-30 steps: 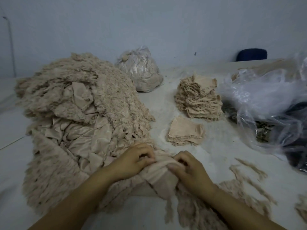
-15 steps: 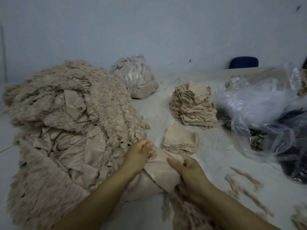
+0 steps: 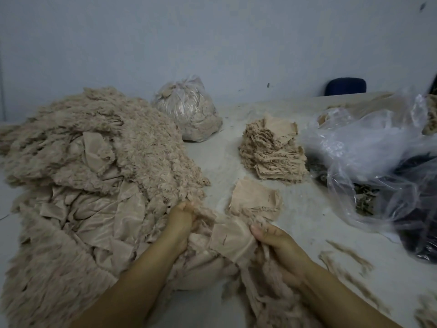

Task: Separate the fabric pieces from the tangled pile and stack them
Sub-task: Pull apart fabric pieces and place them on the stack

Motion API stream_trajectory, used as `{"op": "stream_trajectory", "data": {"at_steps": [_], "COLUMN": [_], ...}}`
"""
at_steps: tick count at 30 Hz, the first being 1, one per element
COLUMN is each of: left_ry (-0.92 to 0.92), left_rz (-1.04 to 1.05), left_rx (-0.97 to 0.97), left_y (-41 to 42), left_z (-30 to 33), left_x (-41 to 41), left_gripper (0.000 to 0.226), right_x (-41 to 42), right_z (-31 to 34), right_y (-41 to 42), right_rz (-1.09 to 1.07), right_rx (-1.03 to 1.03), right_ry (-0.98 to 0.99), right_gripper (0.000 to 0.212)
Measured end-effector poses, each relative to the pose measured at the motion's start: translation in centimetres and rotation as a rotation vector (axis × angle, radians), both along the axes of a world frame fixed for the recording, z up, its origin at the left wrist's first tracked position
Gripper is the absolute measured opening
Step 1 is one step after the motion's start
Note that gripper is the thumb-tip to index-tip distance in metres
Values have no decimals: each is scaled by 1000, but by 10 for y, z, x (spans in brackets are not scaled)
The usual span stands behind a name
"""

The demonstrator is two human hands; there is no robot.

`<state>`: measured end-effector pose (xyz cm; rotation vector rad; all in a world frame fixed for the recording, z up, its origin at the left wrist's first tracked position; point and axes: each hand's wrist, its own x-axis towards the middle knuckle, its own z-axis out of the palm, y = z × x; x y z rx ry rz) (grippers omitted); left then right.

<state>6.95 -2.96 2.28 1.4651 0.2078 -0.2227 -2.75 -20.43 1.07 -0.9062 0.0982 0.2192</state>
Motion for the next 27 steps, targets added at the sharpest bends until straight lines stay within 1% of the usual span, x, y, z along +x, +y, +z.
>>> {"op": "stream_trajectory", "data": {"at_steps": [1, 2, 3, 4, 5, 6, 7, 8, 9, 10, 11, 13, 14, 16, 17, 18, 19, 20, 21, 22, 23, 24, 25, 26, 27], "left_ry": [-41, -95, -166, -250, -359, -473, -583, -637, -610, -501, -400, -357, -337, -292, -265, -219, -134, -58, -23, -46, -91, -156, -212, -250, -262], "left_rz": [-74, -191, -332, -451, -518, -507, -445, -361, -309, -328, -391, -522, -547, -544, -532, -503, -459, -411, -384, -388, -429, -489, -555, -614, -663], "left_rx": [85, 224, 435, 670, 840, 899, 880, 757, 567, 352, 218, 243, 198, 48, -22, -103, -214, -296, -334, -300, -229, -154, -103, -70, -64], "left_y": [1, 3, 4, 5, 5, 5, 4, 3, 1, 0, -3, -8, -9, -8, -4, 0, 5, 10, 13, 16, 16, 15, 12, 8, 4], "left_z": [-3, -6, -8, -9, -11, -10, -9, -6, 0, 5, 10, 12, 10, 10, 12, 13, 14, 15, 17, 18, 19, 21, 25, 27, 30], "left_x": [1, 1, 1, 1, 1, -3, -7, -13, -20, -27, -32, -40, -43, -43, -42, -40, -36, -32, -29, -26, -24, -23, -24, -25, -26], "left_gripper": [35, 38, 38, 34, 27, 20, 20, 21, 22, 27, 32, 29, 26, 25, 23, 20, 19, 20, 20, 18, 22, 27, 29, 28, 25], "right_x": [1, 1, 2, 2, 3, 4, 4, 3, 3, 2, 2, 1, 2, 4, 5, 3, -1, -6, -10, -13, -14, -13, -10, -7, -4], "right_z": [0, 2, 4, 6, 5, 4, 4, 5, 4, 4, 4, 4, 3, 0, -3, -3, -3, 0, 4, 12, 21, 29, 35, 41, 43], "right_y": [0, 0, 0, 0, -1, -1, -1, -1, 0, 0, 1, 3, 3, 1, -3, -6, -12, -19, -29, -39, -49, -56, -61, -63, -59], "right_rz": [-25, -36, -39, -43, -45, -34, -23, -22, -36, -45, -57, -50, -48, -86, -91, -51, 16, 129, 273, 447, 605, 707, 725, 680, 586], "right_rx": [3, 7, 16, 39, 48, 53, 44, 29, 5, -22, -42, 0, 34, 23, -51, -182, -359, -543, -746, -969, -1179, -1331, -1410, -1423, -1329], "right_ry": [-14, -28, -42, -37, -27, -28, -39, -51, -54, -54, -44, 8, 34, 119, 161, 180, 178, 163, 120, 59, -10, -83, -145, -188, -188], "right_gripper": [39, 42, 45, 46, 46, 46, 47, 47, 47, 45, 43, 44, 44, 36, 33, 28, 25, 24, 28, 35, 34, 27, 28, 41, 56]}}
